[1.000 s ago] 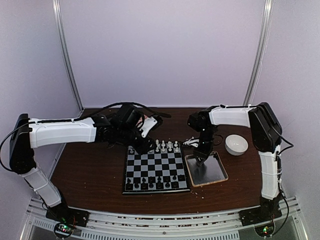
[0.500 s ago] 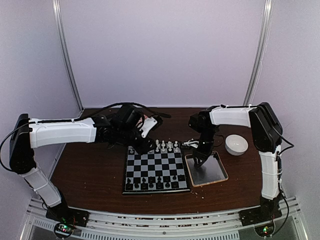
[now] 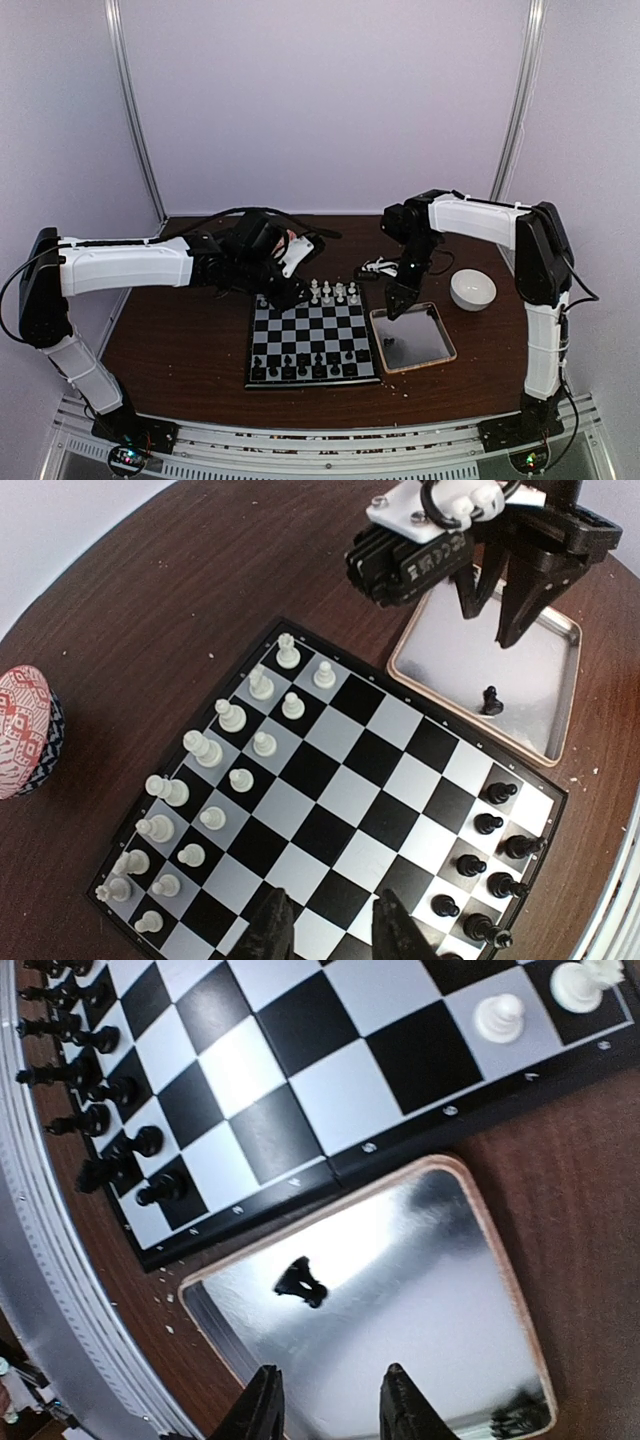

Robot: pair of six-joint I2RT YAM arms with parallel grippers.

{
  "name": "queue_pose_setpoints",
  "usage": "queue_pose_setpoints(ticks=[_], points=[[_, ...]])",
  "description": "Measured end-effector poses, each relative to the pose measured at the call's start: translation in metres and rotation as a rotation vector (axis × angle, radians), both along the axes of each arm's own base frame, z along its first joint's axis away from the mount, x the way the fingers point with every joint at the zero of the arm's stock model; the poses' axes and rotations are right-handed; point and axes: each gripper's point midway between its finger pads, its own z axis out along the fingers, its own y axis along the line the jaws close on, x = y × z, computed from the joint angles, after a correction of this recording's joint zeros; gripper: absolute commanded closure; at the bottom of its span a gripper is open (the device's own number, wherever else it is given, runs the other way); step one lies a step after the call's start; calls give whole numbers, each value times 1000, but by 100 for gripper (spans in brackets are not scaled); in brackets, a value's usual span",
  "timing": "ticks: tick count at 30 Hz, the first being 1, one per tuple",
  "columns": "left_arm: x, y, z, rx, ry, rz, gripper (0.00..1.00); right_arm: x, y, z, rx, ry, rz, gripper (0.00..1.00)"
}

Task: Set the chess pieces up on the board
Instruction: Adjust the pawn in the storage box, then pick up the pawn from the storage box.

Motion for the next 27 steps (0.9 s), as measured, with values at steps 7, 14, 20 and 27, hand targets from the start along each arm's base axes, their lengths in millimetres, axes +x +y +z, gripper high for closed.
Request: queue_pose_setpoints(ticks=[7,14,20,27], points=[[0,0,0,-2,3,6,72,10,-26,-21,-133,-100,-50,63],[0,0,0,-2,4,5,72,-6,-42,-41,-186,-16,-143,61],[0,0,0,-2,5,5,72,-6,-44,-44,-176,21,-191,60],[0,0,-4,4,9,5,72,-11,-45,-53,-181,70,-185,64]])
